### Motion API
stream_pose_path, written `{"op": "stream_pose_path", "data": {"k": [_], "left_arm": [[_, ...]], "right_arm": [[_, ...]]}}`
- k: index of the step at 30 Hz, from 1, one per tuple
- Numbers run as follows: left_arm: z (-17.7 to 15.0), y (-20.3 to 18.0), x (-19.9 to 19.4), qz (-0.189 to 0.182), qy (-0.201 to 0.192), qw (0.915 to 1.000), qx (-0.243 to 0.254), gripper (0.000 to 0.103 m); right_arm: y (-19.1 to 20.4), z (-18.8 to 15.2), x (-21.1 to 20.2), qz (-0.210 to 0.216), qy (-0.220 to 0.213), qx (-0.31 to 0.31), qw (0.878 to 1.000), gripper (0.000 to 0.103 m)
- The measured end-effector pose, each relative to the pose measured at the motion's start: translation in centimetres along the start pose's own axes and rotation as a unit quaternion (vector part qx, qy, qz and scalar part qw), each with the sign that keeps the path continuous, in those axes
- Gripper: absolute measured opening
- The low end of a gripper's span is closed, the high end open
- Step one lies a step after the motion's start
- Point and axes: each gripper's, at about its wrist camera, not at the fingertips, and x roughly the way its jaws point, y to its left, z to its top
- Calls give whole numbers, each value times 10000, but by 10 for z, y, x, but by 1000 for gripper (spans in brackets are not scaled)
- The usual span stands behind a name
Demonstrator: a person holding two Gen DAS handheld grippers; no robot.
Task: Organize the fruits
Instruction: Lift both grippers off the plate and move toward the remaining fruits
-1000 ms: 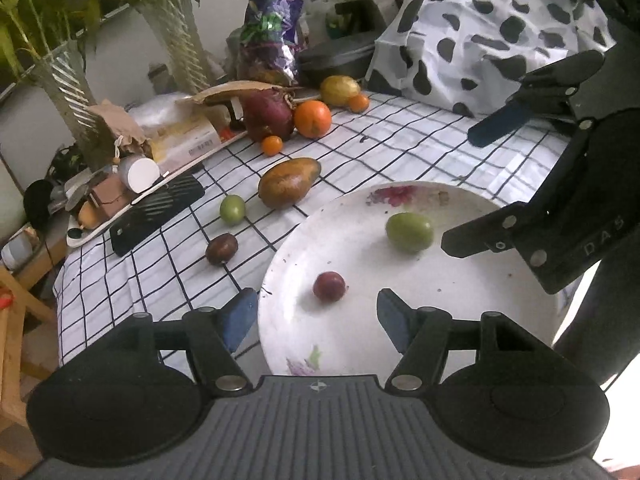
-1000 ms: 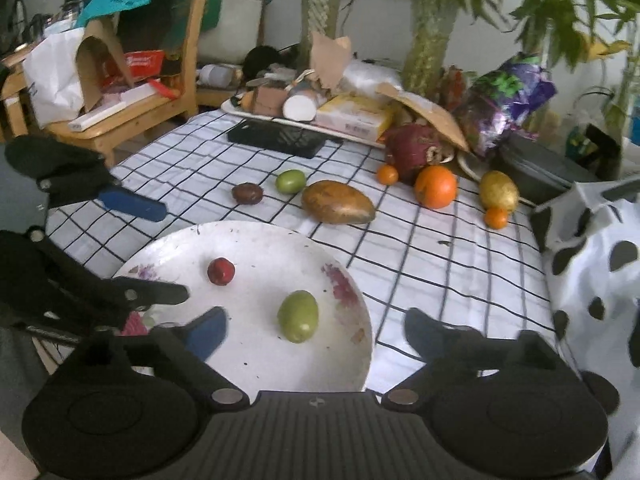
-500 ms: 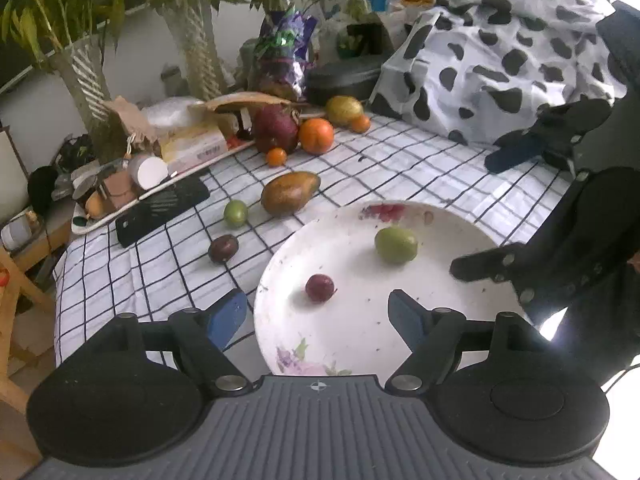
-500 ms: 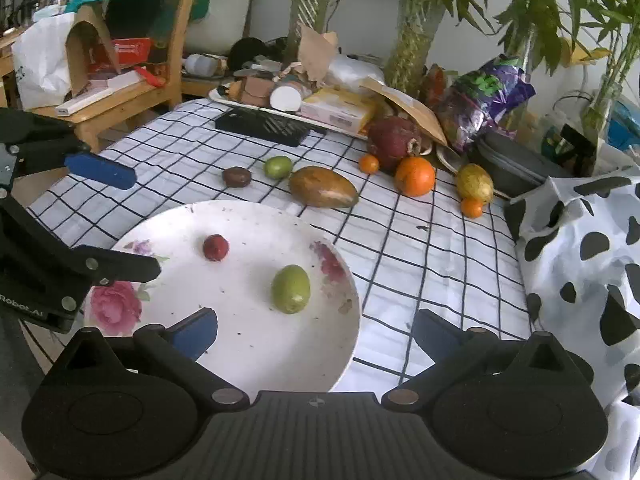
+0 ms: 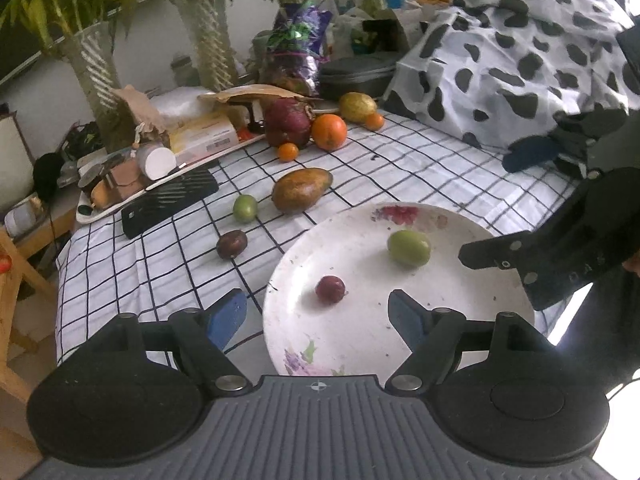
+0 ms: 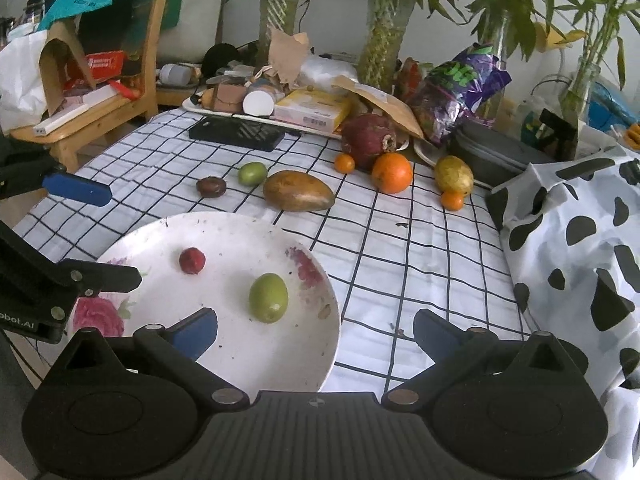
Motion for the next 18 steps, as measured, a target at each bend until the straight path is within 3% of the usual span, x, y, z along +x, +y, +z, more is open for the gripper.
{"op": "stream_pose_path", "data": {"k": [11, 18], "left_arm": [[8, 27, 6, 162, 10, 9979, -633, 77], [15, 48, 18, 81, 26, 9957, -921, 77]], "right_arm": [[-11, 6, 9, -179, 47, 443, 9988, 103], [-21, 11, 21, -368, 127, 673, 9970, 103]]}}
